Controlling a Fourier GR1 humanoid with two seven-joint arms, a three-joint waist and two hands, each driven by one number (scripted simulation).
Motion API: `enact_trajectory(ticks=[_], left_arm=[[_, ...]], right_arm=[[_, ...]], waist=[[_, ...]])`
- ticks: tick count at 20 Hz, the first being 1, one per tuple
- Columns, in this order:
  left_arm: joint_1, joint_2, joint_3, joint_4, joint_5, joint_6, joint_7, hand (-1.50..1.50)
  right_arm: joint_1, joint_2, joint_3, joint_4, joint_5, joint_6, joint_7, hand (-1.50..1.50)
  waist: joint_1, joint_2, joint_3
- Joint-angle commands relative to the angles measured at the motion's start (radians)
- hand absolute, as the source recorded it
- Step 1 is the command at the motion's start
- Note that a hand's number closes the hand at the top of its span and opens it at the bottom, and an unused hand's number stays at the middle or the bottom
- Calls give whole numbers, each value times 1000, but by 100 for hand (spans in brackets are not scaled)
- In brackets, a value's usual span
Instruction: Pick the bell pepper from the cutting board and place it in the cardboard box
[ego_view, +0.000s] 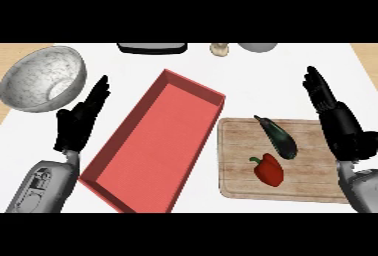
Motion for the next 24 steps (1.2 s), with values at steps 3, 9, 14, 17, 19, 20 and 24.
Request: enact_trajectory(ticks=[3, 9, 14, 17, 19, 20, 24], left_arm=[[3, 98, 55, 7, -86, 75, 45, 0], [69, 161, 75, 61, -123, 80, 29, 0], [67, 168, 115, 85, -127, 118, 25, 0], [83, 145, 84, 64, -149, 128, 13, 0], [97, 151, 105, 63, -130, 120, 7, 0], [76, 169, 120, 74, -134, 122, 16, 0], [93, 161, 105, 51, -137, 114, 19, 0]], right_arm=[[-35, -1, 87, 25, -151, 344, -69, -150], [-159, -232, 274, -86, 239, 523, -299, -150], [-44, -190, 254, 194, 26, 779, -675, -150], [-98, -205, 256, 340, 83, 885, -867, -150], [-172, -207, 252, 391, 183, 823, -954, -150], [-195, -222, 262, 404, 229, 797, -986, -150], [-329, -269, 341, 417, 423, 669, -965, -150]], waist=[[8, 27, -20], [72, 17, -23], [19, 48, -18], [25, 45, -17], [31, 41, -18], [19, 39, -19], [34, 35, -21]])
